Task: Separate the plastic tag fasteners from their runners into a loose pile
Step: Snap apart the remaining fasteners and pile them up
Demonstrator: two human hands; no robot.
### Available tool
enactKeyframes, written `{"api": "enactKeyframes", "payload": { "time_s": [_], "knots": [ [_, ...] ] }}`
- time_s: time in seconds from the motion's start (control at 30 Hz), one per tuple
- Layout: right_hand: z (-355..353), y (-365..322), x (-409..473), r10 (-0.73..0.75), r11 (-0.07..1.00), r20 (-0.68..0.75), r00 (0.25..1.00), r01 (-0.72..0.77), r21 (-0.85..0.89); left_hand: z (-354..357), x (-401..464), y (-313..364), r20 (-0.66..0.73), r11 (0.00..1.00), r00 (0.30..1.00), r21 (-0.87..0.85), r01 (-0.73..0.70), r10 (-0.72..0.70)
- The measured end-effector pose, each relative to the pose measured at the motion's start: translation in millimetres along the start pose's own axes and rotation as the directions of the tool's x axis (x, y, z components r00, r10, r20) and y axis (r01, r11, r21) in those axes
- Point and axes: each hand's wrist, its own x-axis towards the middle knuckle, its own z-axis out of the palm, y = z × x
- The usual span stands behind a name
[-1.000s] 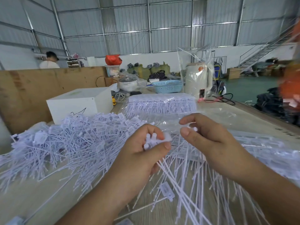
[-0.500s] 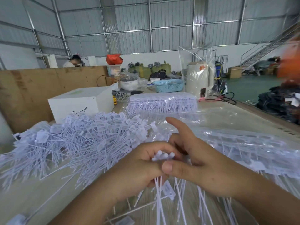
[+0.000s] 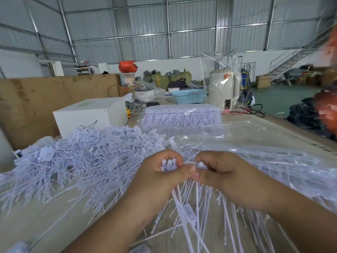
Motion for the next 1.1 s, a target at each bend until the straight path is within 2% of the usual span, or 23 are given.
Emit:
{"api": "enactKeyframes", "payload": {
  "time_s": [0.2,0.3,0.47,0.57,0.63,0.7,0.77,0.83,0.93,1.1],
  "knots": [
    [23.7,-13.0,1.1,-0.019,0.987,-0.191,0.981,-0.012,-0.160,7.0,0.7,-1.9,-0.179,0.993,0.984,-0.115,-0.009,-0.012],
    [30.1,-18.3,2.0,-0.021,0.963,-0.247,0.969,-0.046,-0.264,10.7,0.7,-3.0,-0.272,0.993,0.962,-0.107,-0.043,0.013],
    [39.6,-22.9,2.0,-0.077,0.950,-0.308,0.948,-0.023,-0.310,16.3,-0.1,-0.3,-0.340,0.977,0.940,-0.197,-0.087,0.015],
    [29.8,-19.7,6.4,-0.048,0.985,-0.492,0.869,-0.042,-0.169,11.2,1.0,-3.1,-0.374,0.944,0.921,-0.330,-0.024,-0.108],
    [11.7,-15.4,6.7,-0.056,0.997,-0.556,0.829,0.019,-0.073,3.8,2.6,-2.7,-0.356,0.926,0.919,-0.378,0.024,-0.169],
    [0.8,-11.7,1.2,-0.078,0.997,-0.426,0.901,0.083,-0.007,-2.6,3.9,-0.2,-0.282,0.939,0.950,-0.343,0.033,-0.136],
    [4.4,-9.6,-2.7,-0.074,0.997,-0.168,0.983,0.078,0.018,-5.8,3.0,3.3,-0.137,0.961,0.988,-0.274,0.026,-0.065],
    [8.8,-7.6,-3.7,-0.068,0.997,0.020,0.998,0.067,0.023,-6.3,1.8,6.3,0.036,0.978,0.999,-0.208,0.037,-0.030],
    [7.4,-9.4,-4.7,-0.082,0.993,0.090,0.993,0.073,0.095,-8.0,-0.1,10.0,0.171,0.999,0.985,-0.054,-0.004,0.013],
    [2.8,-10.7,-6.6,-0.079,0.991,0.093,0.993,0.068,0.114,-12.6,-1.5,14.8,0.181,0.998,0.983,0.038,-0.043,0.036]
  ]
}}
